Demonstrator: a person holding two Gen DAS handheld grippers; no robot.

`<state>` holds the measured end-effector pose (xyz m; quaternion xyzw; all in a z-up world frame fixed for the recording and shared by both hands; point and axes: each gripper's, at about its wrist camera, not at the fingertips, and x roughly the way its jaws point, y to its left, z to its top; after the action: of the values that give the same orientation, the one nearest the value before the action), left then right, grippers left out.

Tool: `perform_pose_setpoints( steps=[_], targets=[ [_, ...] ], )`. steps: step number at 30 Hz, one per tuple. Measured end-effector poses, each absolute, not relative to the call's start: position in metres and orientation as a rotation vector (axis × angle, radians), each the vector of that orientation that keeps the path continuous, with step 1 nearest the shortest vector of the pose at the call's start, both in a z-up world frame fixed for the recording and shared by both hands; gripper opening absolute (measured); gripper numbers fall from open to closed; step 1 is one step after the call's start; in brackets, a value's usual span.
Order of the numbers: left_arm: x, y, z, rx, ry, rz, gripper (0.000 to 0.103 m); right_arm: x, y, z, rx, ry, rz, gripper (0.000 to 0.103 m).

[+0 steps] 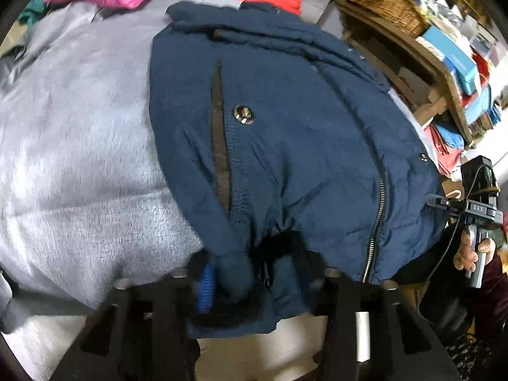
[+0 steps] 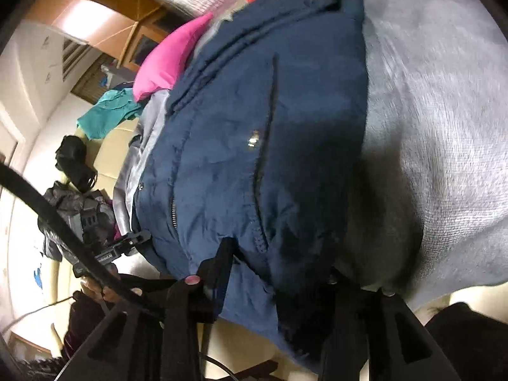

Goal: Fold large clothes
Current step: 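Lift the hem with the left tool and fold it toward the collar while the right tool grips the jacket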

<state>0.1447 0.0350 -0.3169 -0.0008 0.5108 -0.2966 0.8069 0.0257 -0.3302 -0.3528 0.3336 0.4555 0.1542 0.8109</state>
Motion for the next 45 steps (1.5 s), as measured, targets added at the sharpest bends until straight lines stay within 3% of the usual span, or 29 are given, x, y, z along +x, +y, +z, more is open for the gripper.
perform_pose_setpoints(
  steps=[1,2,20,33,39,45],
  targets=[
    [0.145,0.038,-0.314,-0.015,1.082,-0.635,0.020,0.025,-0.328,-0.349,0.707,0.959,0.334,0.026],
    [0.145,0.041,-0.313,-0.033,1.082,-0.635,0.018,0.023,-0.329,-0.344,0.710,0.937,0.343,0.023],
    [0.087,0.083,-0.266,-0.261,0.952,-0.856,0.012,-0.047,-0.334,-0.288,0.752,0.800,0.451,0.014],
    [0.183,0.100,-0.177,-0.452,0.783,-0.816,0.011,0.033,-0.387,-0.196,0.858,0.406,0.444,0.012],
    [0.251,0.079,-0.174,-0.514,0.734,-0.639,0.011,0.099,-0.412,-0.197,0.915,0.329,0.345,0.013],
    [0.315,0.061,-0.208,-0.562,0.746,-0.491,0.010,0.173,-0.442,-0.238,1.024,0.369,0.244,0.012]
  ],
)
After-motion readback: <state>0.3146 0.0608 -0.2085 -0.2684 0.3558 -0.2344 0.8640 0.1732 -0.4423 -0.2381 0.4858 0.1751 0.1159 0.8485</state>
